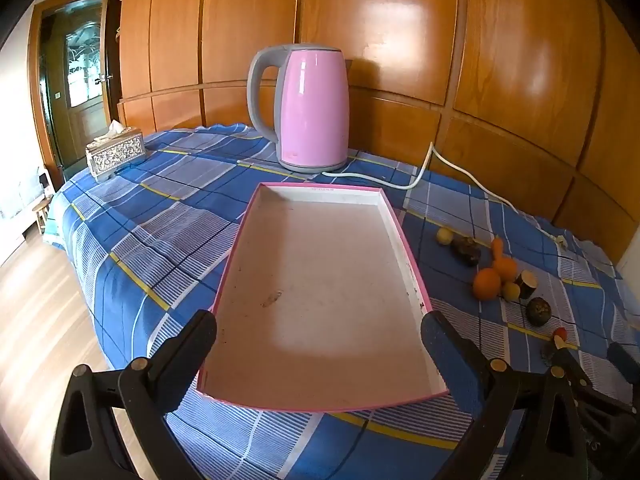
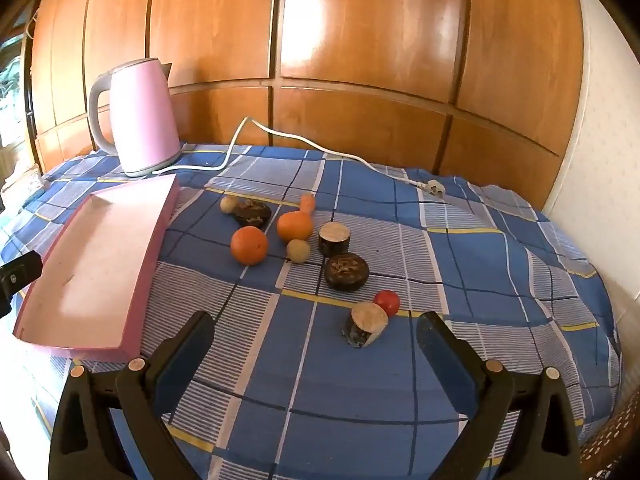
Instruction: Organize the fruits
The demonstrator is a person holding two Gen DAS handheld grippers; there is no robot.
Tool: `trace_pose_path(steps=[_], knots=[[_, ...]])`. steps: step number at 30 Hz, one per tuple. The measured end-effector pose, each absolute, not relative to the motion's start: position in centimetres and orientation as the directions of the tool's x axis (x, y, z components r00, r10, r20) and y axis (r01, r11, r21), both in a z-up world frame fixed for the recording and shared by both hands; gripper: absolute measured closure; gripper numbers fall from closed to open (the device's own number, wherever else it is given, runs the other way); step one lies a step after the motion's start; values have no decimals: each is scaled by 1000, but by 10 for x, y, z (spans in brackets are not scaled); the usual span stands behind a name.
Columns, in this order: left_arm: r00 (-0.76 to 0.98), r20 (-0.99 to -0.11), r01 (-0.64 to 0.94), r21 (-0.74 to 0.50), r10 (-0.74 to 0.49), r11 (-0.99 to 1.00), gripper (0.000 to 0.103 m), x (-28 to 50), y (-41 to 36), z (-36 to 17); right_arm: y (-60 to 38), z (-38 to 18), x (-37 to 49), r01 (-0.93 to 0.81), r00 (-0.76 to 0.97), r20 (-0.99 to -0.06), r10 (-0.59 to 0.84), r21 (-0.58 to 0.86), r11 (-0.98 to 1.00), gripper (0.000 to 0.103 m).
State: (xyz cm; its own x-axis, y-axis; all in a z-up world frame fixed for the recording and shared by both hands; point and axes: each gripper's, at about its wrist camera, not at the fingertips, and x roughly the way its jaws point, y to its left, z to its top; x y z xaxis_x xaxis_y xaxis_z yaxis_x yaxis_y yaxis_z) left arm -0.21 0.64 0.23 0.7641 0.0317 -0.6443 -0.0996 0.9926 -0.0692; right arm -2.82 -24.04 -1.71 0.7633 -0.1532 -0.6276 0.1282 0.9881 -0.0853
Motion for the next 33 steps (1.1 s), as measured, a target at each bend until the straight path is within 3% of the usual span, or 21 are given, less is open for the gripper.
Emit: trace_pose_path(steps=[33], knots=[[755,-655,-92,-78,19,993,0,-3,8,0,-239,-15,-30,121,772,-618,-148,-86,989,0]])
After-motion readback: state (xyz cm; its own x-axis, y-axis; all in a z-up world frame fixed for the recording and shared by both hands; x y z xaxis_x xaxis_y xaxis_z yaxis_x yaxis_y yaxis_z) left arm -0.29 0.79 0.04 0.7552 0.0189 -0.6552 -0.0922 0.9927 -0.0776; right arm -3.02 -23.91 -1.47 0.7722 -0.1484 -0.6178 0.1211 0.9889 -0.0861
